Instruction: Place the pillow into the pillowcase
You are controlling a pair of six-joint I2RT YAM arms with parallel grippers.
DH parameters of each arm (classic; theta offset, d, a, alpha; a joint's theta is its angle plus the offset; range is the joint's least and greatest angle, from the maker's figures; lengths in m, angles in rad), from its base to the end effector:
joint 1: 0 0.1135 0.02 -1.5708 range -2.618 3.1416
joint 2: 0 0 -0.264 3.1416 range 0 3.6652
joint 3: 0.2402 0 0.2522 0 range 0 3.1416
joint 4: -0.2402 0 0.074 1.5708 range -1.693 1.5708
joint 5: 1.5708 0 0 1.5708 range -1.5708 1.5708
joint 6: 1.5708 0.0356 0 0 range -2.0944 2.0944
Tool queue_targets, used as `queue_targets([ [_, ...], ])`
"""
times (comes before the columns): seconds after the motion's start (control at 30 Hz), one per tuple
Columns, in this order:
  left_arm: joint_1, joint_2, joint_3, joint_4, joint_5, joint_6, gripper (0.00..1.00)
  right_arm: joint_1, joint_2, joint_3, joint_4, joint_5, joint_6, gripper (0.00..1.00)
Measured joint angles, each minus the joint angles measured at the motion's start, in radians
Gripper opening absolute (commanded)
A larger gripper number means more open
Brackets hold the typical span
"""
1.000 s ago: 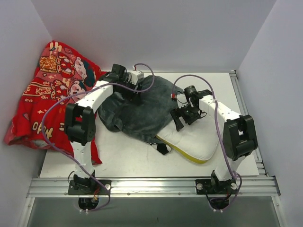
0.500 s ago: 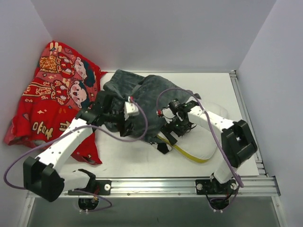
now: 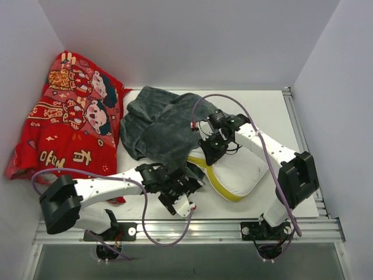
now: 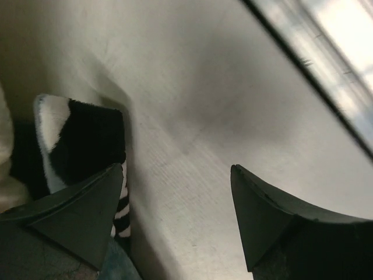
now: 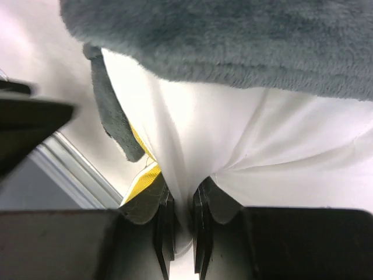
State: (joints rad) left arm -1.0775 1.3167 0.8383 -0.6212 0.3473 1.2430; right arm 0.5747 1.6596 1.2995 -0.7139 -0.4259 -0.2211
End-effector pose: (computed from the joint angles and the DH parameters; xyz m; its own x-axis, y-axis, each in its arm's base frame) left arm 0.1065 -0.2237 0.2138 0.7175 0.5454 -0.4333 0.6897 -0.6435 0.3321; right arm 0.2812 0.1996 0.2527 -0.5751 -0.6104 -0.5447 -0.8060 0.5366 0.2498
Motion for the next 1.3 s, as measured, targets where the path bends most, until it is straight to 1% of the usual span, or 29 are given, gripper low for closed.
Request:
queue_targets([
  [0.13, -0.002, 0.125, -0.001, 0.138, -0.115, 0.101, 0.83, -0.006, -0.044, 0.017, -0.016, -0.04, -0.003, 0.0],
  [0.23, -0.002, 0.162, -0.016, 0.256, -0.164, 0.177, 0.84, -0.011, -0.045, 0.017, -0.035, -0.044, -0.008, 0.0],
  [0.33, -0.002, 0.18, -0.047, 0.358, -0.184, 0.249, 0.85, -0.013, -0.045, 0.024, -0.053, -0.048, -0.01, 0.0],
  [0.4, -0.002, 0.203, -0.061, 0.41, -0.192, 0.294, 0.83, -0.019, -0.044, 0.037, -0.065, -0.058, -0.009, 0.0],
  [0.43, -0.002, 0.222, -0.062, 0.43, -0.197, 0.314, 0.79, -0.024, -0.044, 0.047, -0.07, -0.065, -0.008, 0.0],
  [0.47, -0.001, 0.243, -0.062, 0.455, -0.202, 0.328, 0.75, -0.029, -0.044, 0.055, -0.074, -0.074, -0.008, 0.0],
  [0.5, 0.002, 0.266, -0.062, 0.478, -0.208, 0.344, 0.68, -0.034, -0.044, 0.063, -0.077, -0.084, -0.008, 0.0],
  [0.53, 0.003, 0.281, -0.06, 0.505, -0.214, 0.356, 0.56, -0.04, -0.044, 0.067, -0.077, -0.097, -0.008, 0.0],
  [0.57, 0.005, 0.296, -0.057, 0.529, -0.215, 0.359, 0.34, -0.046, -0.044, 0.068, -0.08, -0.106, -0.008, 0.0],
  [0.6, 0.007, 0.317, -0.056, 0.558, -0.218, 0.357, 0.26, -0.052, -0.044, 0.068, -0.083, -0.114, -0.008, 0.0],
  [0.63, 0.007, 0.332, -0.056, 0.581, -0.218, 0.359, 0.1, -0.058, -0.044, 0.068, -0.085, -0.121, -0.008, 0.0],
  [0.67, 0.009, 0.344, -0.056, 0.603, -0.216, 0.352, 0.0, -0.063, -0.044, 0.068, -0.088, -0.128, -0.008, 0.0],
  [0.73, 0.009, 0.351, -0.045, 0.613, -0.205, 0.319, 0.0, -0.068, -0.04, 0.069, -0.092, -0.14, -0.008, 0.0],
  [0.8, 0.008, 0.35, 0.019, 0.56, -0.15, 0.261, 0.0, -0.073, -0.016, 0.091, -0.104, -0.151, -0.006, 0.0],
  [0.9, 0.003, 0.321, 0.159, 0.486, -0.029, 0.126, 0.0, -0.079, 0.068, 0.174, -0.113, -0.175, 0.016, 0.0],
  [1.0, -0.012, 0.233, 0.258, 0.431, 0.063, -0.033, 0.0, -0.083, 0.171, 0.259, -0.09, -0.203, 0.066, 0.0],
  [1.07, -0.031, 0.18, 0.298, 0.416, 0.098, -0.132, 0.0, -0.087, 0.212, 0.257, -0.042, -0.23, 0.109, 0.0],
  [1.17, -0.043, 0.129, 0.296, 0.375, 0.118, -0.232, 0.01, -0.074, 0.236, 0.173, 0.029, -0.276, 0.166, 0.0],
  [1.2, -0.043, 0.119, 0.273, 0.365, 0.124, -0.253, 0.08, -0.068, 0.235, 0.121, 0.064, -0.291, 0.182, 0.0],
  [1.23, -0.046, 0.11, 0.244, 0.357, 0.13, -0.272, 0.21, -0.061, 0.234, 0.068, 0.097, -0.303, 0.199, 0.0],
  [1.27, -0.051, 0.102, 0.216, 0.344, 0.136, -0.288, 0.26, -0.057, 0.234, 0.013, 0.135, -0.315, 0.215, 0.0],
  [1.3, -0.058, 0.093, 0.188, 0.335, 0.142, -0.314, 0.33, -0.052, 0.233, -0.043, 0.174, -0.327, 0.229, 0.06],
])
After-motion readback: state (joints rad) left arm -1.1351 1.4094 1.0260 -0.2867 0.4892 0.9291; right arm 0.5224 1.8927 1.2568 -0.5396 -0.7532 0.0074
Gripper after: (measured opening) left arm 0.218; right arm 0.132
